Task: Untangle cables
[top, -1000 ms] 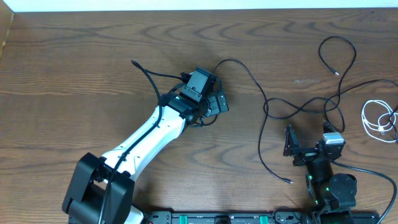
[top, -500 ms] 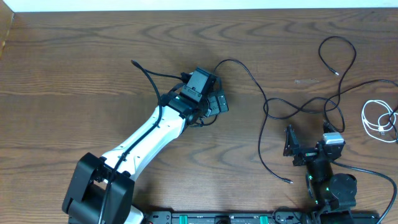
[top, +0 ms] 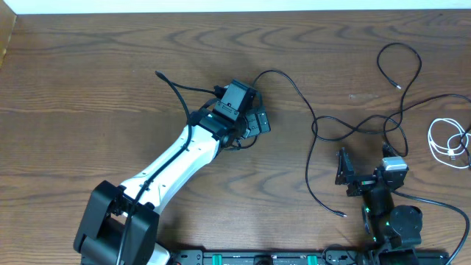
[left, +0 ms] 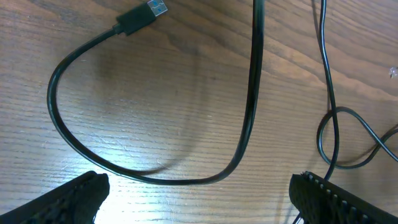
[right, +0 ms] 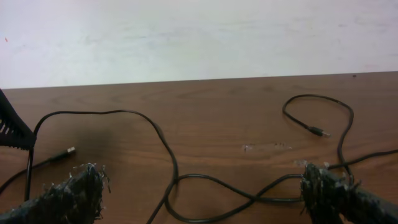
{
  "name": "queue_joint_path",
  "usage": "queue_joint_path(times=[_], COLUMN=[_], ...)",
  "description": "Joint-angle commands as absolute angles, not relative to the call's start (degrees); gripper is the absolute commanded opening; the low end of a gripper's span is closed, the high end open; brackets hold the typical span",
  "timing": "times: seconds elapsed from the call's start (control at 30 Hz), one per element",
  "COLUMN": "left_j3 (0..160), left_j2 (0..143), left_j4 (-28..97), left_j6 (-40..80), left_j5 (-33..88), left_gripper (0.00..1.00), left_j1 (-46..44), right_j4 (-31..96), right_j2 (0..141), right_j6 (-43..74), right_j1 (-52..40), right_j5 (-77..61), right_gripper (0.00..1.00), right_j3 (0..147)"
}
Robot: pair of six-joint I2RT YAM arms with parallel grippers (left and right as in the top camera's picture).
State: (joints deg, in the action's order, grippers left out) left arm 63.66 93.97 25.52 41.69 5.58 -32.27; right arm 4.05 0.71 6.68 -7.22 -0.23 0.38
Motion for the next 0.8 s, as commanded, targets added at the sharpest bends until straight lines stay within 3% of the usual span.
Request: queue_joint_path(times=[0.0,0.5,0.77], left_j3=[63.99,63.99,61.87], left_j2=[94.3,89.56,77.97], left_j4=[25.69,28.49,32.93], left_j6=[40.71,40.69,40.05], left_j5=[4.43,4.4,-5.39], left_gripper=[0.98,0.98,0.98], left_j1=[-32.18,-32.34,-32.34], right_j4=[4.32,4.32,4.32], right_j2=[0.38,0.38,0.38], right_j6=[5.69,5.69,5.69], right_j1=[-7.49,-7.49,-7.49], right_j5=[-0.58,-0.58,-0.58], right_gripper=[0.99,0.99,0.99], right_j3=[0.3,0.3,0.3])
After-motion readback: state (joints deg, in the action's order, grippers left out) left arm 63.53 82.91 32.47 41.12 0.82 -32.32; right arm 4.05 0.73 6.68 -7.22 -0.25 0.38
